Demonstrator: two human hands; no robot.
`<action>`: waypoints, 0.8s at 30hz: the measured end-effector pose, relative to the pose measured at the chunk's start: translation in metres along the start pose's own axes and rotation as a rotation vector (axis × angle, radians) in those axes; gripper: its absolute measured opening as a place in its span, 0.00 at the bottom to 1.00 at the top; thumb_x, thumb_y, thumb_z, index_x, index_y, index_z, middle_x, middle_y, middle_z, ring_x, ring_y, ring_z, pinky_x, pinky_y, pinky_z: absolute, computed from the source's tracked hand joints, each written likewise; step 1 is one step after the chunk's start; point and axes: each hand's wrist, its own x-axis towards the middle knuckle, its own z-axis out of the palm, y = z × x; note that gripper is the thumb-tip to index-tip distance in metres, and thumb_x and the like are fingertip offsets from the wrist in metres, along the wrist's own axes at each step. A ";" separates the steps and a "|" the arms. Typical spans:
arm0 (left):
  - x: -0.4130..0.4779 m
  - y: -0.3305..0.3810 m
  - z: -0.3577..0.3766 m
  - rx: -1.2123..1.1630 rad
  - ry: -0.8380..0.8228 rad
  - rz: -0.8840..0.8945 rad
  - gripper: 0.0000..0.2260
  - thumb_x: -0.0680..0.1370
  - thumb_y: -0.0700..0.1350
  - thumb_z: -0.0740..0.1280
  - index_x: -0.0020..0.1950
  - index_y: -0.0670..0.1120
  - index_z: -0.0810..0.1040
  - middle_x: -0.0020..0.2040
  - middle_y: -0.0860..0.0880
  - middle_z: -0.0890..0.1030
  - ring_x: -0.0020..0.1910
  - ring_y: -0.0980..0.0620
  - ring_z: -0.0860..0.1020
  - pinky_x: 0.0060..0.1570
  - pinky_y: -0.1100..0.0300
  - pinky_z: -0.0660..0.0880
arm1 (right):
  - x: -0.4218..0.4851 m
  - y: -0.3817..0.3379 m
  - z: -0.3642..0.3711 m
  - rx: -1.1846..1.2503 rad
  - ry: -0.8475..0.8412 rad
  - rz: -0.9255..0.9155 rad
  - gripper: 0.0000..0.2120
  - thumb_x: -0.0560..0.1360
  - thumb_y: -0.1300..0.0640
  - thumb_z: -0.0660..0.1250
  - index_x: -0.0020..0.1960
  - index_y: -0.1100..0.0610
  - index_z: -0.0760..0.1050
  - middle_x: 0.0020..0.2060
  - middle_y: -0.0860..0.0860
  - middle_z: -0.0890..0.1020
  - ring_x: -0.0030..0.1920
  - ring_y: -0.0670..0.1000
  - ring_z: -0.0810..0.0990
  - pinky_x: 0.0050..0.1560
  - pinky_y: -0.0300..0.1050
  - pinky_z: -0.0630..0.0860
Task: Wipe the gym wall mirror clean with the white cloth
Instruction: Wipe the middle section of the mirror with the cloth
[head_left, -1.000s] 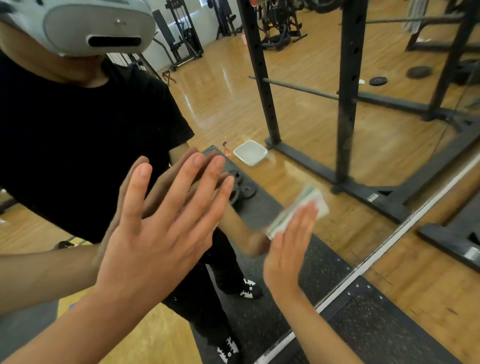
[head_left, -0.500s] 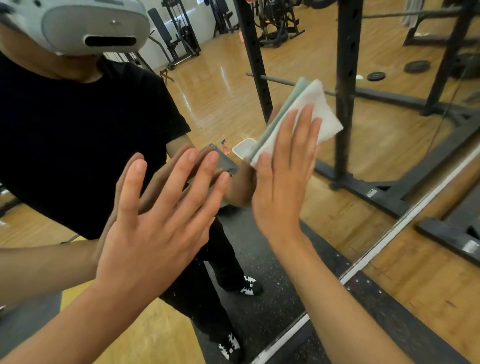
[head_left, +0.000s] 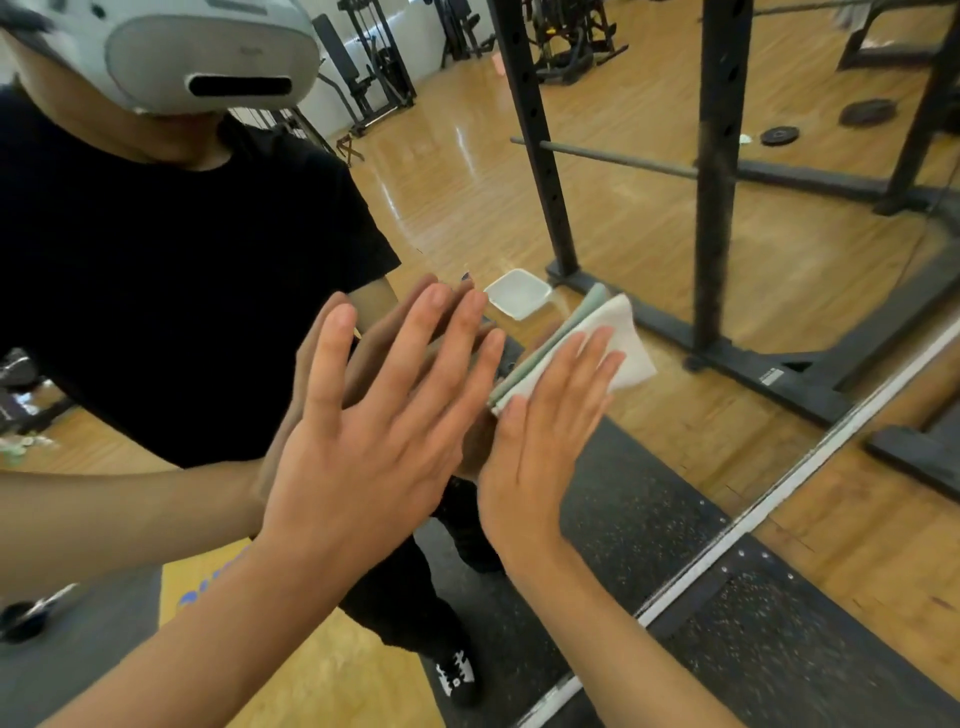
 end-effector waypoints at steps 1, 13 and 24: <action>-0.001 -0.003 0.000 0.077 -0.009 0.037 0.32 0.86 0.52 0.57 0.87 0.43 0.52 0.87 0.41 0.47 0.85 0.39 0.49 0.81 0.35 0.38 | -0.010 0.001 0.002 -0.029 -0.026 -0.086 0.29 0.88 0.46 0.42 0.85 0.54 0.39 0.85 0.54 0.42 0.85 0.60 0.40 0.82 0.69 0.44; -0.049 -0.019 -0.050 -0.210 0.009 0.027 0.28 0.80 0.55 0.65 0.78 0.44 0.72 0.83 0.37 0.63 0.83 0.36 0.58 0.82 0.38 0.49 | -0.027 0.023 -0.006 -0.105 -0.075 -0.066 0.29 0.88 0.41 0.40 0.84 0.48 0.35 0.84 0.48 0.39 0.85 0.54 0.38 0.83 0.65 0.45; -0.155 -0.071 -0.056 0.051 -0.099 0.080 0.39 0.82 0.63 0.61 0.87 0.44 0.55 0.86 0.36 0.49 0.85 0.36 0.49 0.83 0.40 0.38 | -0.013 0.023 -0.017 -0.094 -0.087 -0.019 0.34 0.88 0.42 0.48 0.85 0.51 0.36 0.85 0.50 0.39 0.85 0.50 0.39 0.83 0.64 0.46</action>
